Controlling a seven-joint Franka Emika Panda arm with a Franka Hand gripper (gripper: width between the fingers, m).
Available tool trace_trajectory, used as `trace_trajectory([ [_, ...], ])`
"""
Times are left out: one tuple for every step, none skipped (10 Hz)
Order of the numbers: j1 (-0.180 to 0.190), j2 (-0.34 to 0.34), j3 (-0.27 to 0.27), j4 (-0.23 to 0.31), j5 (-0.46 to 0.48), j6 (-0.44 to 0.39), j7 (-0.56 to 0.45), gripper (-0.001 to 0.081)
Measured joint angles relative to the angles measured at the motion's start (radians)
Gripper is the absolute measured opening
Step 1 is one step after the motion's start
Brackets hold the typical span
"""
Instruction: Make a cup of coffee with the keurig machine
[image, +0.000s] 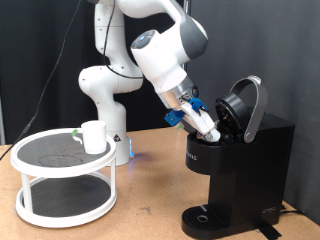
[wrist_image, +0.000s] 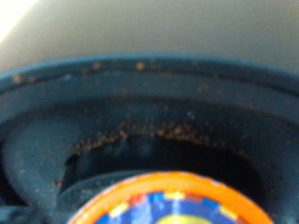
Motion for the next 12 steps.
trace_trajectory([
  [0.000, 0.002, 0.000, 0.002, 0.001, 0.001, 0.000, 0.0621],
  [0.000, 0.002, 0.000, 0.003, 0.001, 0.001, 0.000, 0.0621],
  [0.000, 0.002, 0.000, 0.003, 0.001, 0.001, 0.000, 0.0712],
  [0.000, 0.002, 0.000, 0.003, 0.003, -0.002, 0.000, 0.0728],
  [-0.001, 0.000, -0.001, 0.004, 0.017, -0.015, -0.009, 0.0728],
  [-0.003, -0.009, -0.007, 0.006, 0.044, -0.041, -0.031, 0.0734],
  [-0.006, -0.024, -0.018, 0.008, 0.075, -0.076, -0.064, 0.0734],
  [-0.010, -0.044, -0.031, 0.009, 0.102, -0.110, -0.093, 0.0734],
  [-0.012, -0.069, -0.046, 0.009, 0.117, -0.140, -0.108, 0.0734],
  [-0.018, -0.092, -0.055, 0.009, 0.119, -0.158, -0.111, 0.0734],
  [-0.023, -0.108, -0.059, 0.009, 0.106, -0.173, -0.103, 0.0734],
  [-0.026, -0.115, -0.060, 0.009, 0.074, -0.177, -0.076, 0.0734],
])
